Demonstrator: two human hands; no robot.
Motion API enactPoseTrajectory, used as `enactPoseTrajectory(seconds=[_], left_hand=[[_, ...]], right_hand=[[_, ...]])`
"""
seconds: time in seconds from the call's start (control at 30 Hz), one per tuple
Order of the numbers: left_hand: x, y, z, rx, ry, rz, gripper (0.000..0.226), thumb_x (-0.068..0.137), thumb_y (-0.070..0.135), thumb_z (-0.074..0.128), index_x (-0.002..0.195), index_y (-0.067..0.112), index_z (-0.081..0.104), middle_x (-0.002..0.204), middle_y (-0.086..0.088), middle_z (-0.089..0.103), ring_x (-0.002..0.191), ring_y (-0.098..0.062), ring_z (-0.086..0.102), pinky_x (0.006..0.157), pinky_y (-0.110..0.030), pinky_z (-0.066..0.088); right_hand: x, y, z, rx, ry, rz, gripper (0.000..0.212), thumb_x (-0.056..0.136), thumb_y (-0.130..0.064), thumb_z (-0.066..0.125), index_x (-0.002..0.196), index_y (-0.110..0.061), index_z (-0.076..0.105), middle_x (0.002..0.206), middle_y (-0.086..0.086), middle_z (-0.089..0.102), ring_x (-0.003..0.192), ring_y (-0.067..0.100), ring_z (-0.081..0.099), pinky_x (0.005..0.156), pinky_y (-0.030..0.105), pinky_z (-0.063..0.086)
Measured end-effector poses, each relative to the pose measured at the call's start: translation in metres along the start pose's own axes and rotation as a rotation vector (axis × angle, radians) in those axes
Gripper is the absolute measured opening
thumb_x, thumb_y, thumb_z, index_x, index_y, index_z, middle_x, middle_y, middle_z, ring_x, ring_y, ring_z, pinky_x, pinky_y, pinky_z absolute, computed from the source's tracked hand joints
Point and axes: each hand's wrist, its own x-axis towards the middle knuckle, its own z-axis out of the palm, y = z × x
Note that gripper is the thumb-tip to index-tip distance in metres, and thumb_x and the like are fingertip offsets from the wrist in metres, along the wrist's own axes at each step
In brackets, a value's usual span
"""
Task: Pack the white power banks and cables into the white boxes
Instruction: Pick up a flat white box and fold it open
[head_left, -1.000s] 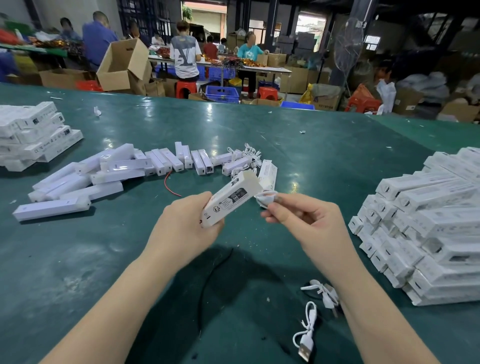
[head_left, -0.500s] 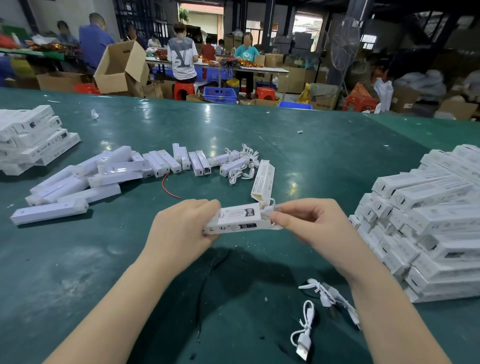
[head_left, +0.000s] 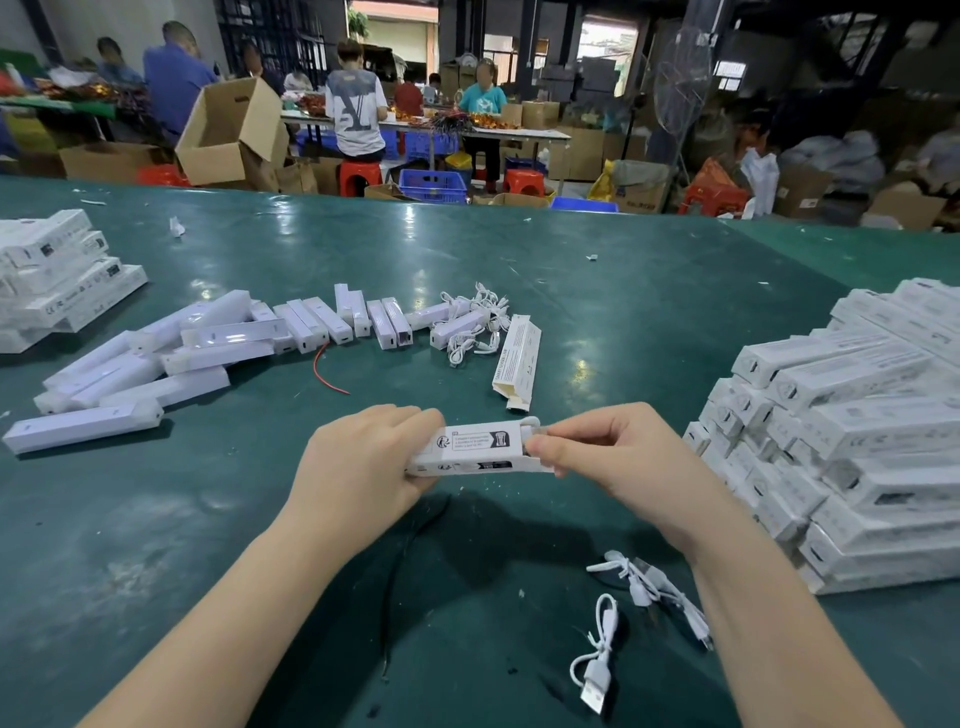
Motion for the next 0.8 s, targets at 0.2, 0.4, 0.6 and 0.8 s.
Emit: enactPoseTrajectory(seconds=[0.2, 0.4, 0.6, 0.8], left_hand=[[0.002, -0.003, -0.001, -0.015, 0.033, -0.012, 0.027, 0.066, 0.016, 0.083, 0.071, 0.015, 0.056, 0.063, 0.007, 0.055, 0.057, -0.023, 0.053, 0.042, -0.027, 0.035], [0.002, 0.0, -0.005, -0.035, 0.068, 0.027, 0.014, 0.073, 0.027, 0.068, 0.074, 0.015, 0.061, 0.064, 0.006, 0.057, 0.058, -0.024, 0.054, 0.041, -0.03, 0.04], [0.001, 0.003, -0.003, -0.046, 0.02, 0.09, 0.012, 0.072, 0.02, 0.076, 0.077, 0.017, 0.064, 0.066, 0.007, 0.058, 0.059, -0.023, 0.056, 0.041, -0.034, 0.045], [0.001, 0.004, 0.001, -0.107, 0.019, -0.006, 0.011, 0.072, 0.029, 0.056, 0.074, 0.018, 0.059, 0.063, 0.009, 0.054, 0.058, -0.02, 0.047, 0.044, -0.028, 0.039]], right_hand=[[0.001, 0.001, -0.004, 0.009, -0.127, -0.069, 0.033, 0.096, -0.03, 0.061, 0.068, -0.014, 0.071, 0.054, -0.024, 0.057, 0.049, 0.008, 0.026, 0.045, 0.015, 0.025], [0.005, 0.003, -0.006, 0.15, -0.117, 0.045, 0.043, 0.052, -0.054, 0.079, 0.085, -0.027, 0.081, 0.055, -0.015, 0.056, 0.045, 0.004, 0.035, 0.042, 0.01, 0.026], [0.005, 0.005, 0.003, 0.124, -0.107, 0.093, 0.007, 0.072, -0.026, 0.078, 0.073, -0.033, 0.08, 0.082, -0.014, 0.075, 0.046, 0.0, 0.04, 0.043, 0.01, 0.028], [0.006, 0.008, 0.008, 0.092, 0.125, -0.027, 0.02, 0.077, -0.024, 0.08, 0.067, -0.02, 0.063, 0.056, -0.01, 0.04, 0.052, 0.006, 0.034, 0.049, 0.016, 0.03]])
